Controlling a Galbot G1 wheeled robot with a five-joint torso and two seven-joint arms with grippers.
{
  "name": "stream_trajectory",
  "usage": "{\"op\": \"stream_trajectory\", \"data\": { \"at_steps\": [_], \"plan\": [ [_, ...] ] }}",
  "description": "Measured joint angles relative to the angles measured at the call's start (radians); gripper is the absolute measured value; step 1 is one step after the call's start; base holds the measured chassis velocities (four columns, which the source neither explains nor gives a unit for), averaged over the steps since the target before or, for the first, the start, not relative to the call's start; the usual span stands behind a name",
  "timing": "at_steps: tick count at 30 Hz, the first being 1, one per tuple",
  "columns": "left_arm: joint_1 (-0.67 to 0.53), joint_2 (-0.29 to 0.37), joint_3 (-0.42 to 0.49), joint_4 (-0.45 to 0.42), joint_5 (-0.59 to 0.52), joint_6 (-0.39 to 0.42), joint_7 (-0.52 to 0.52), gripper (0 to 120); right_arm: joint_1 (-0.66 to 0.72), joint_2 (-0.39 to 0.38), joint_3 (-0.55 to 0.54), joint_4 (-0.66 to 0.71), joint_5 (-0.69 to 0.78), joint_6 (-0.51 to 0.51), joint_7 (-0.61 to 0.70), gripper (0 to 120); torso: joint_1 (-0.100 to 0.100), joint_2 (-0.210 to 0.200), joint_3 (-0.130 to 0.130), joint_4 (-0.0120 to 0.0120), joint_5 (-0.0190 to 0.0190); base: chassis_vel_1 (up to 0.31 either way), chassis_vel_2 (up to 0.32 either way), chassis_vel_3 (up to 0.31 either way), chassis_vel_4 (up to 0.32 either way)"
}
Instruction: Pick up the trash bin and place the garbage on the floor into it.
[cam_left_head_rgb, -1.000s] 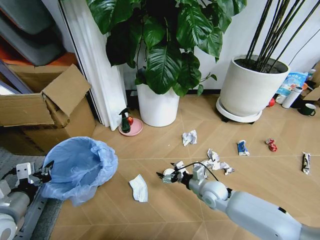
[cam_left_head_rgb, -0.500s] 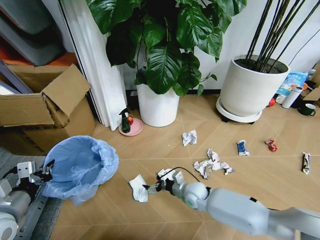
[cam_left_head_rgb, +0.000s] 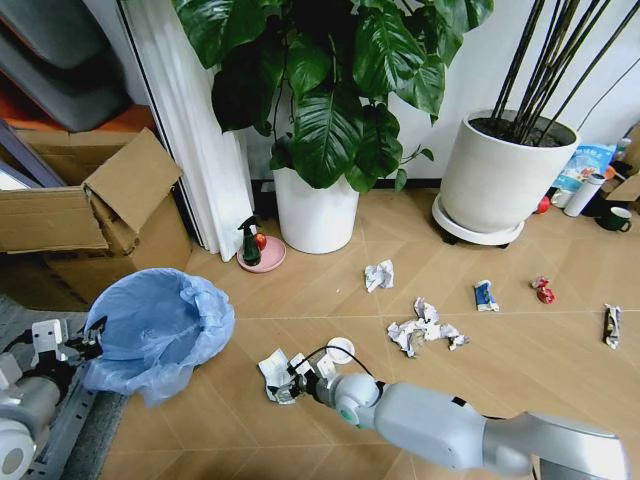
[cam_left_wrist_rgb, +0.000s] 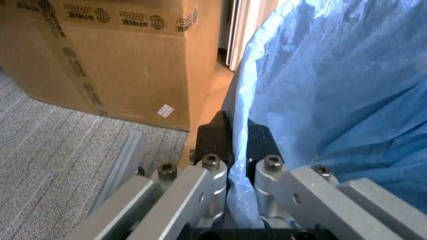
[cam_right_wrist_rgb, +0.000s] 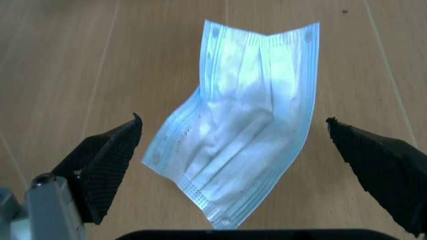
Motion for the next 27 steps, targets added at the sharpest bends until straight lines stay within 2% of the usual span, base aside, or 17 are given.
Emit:
{"op": "stream_trajectory", "data": {
  "at_steps": [27],
  "plan": [
    [-0.005,0.004,0.002,0.008,-0.006,-0.003,0.008,0,0.006,0.096,-0.052,-0.124,-0.056,-0.043,0.005,98,0.000,0.000,0.000,-0.0001,0.0001,0.000,0.000,0.000,0.000]
  ]
}}
